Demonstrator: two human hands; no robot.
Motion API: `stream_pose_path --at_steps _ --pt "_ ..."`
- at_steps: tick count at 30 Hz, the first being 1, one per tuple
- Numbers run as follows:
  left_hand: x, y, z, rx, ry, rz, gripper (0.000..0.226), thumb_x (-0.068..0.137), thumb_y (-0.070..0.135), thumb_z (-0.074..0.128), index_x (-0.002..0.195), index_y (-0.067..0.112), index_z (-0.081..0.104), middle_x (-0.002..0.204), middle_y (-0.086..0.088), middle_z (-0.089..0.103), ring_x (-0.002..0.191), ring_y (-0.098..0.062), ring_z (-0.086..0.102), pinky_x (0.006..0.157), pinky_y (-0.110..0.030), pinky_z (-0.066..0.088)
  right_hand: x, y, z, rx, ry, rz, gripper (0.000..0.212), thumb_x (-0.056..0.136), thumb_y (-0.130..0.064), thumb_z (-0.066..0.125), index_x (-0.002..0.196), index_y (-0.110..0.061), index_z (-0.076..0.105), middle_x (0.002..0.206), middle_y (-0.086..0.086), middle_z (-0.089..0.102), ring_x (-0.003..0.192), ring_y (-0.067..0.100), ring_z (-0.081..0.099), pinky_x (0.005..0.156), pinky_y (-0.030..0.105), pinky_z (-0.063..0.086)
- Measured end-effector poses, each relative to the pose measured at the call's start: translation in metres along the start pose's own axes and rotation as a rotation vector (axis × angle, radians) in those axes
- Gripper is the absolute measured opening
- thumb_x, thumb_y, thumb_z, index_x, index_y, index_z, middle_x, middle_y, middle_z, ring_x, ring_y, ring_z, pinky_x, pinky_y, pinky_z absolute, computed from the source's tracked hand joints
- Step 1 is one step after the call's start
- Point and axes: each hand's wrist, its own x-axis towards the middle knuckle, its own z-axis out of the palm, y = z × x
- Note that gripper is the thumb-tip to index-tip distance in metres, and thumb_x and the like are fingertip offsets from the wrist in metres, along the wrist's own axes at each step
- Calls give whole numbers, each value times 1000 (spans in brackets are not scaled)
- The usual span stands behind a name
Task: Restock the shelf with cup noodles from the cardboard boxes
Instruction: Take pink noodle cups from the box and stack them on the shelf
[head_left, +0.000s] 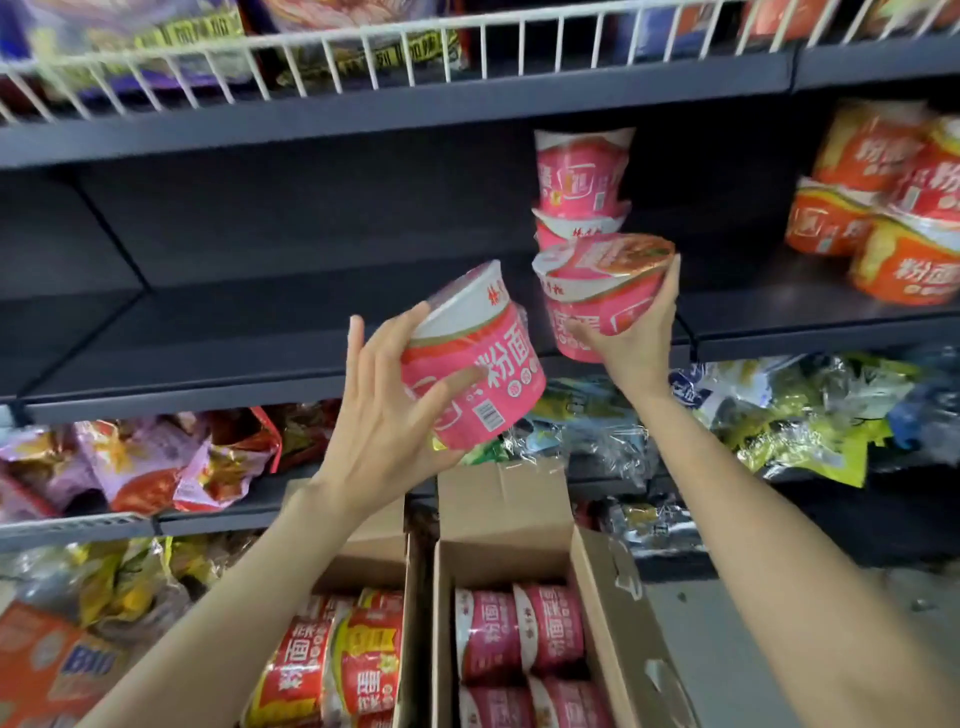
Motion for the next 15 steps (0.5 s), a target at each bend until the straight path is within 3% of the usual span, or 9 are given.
stream_pose_path --at_steps 2,4,7,9,11,13,15 --pt "22 -5 10 10 15 41 64 76 54 66 125 23 40 141 -18 21 133 -38 28 116 -58 5 25 16 12 -87 -34 96 132 64 -37 87 152 -15 -9 154 14 17 142 27 20 116 51 21" --pt "42 -10 20 28 37 90 65 75 55 68 124 24 41 141 -19 22 132 -38 29 115 -60 7 37 20 9 -242 -85 162 117 71 -39 81 152 -10 2 153 19 22 143 33 16 115 56 16" --pt "72 -12 35 41 58 195 71 71 52 76 125 24 41 141 -20 22 131 -39 29 113 -62 10 21 -2 -18 -63 -126 -17 75 85 -18 69 147 -20 29 146 4 36 137 18 32 111 40 33" --pt "91 -10 44 43 77 284 70 70 49 79 125 25 42 141 -20 22 131 -38 30 114 -61 10 -3 -29 -39 98 -351 -120 86 87 -5 65 148 -36 14 151 -10 28 133 -2 34 103 18 39" --pt "110 -6 51 68 113 384 68 69 40 81 124 26 44 141 -18 24 131 -37 31 116 -57 6 -13 -47 -44 123 -512 -204 111 79 -9 76 142 -48 -8 154 -19 14 134 -7 31 100 14 40" --pt "131 -2 60 102 151 459 64 70 28 79 124 27 45 143 -17 24 134 -34 26 116 -55 1 -4 -59 -39 35 -375 -253 132 64 -26 87 142 -47 -17 153 -18 14 136 -2 32 105 22 41" --pt "152 2 68 150 148 459 62 73 18 76 125 28 44 147 -15 20 140 -32 14 114 -58 -1 16 -60 -33 5 -193 -258 138 57 -38 90 144 -47 -17 156 -11 16 138 3 31 108 31 39"
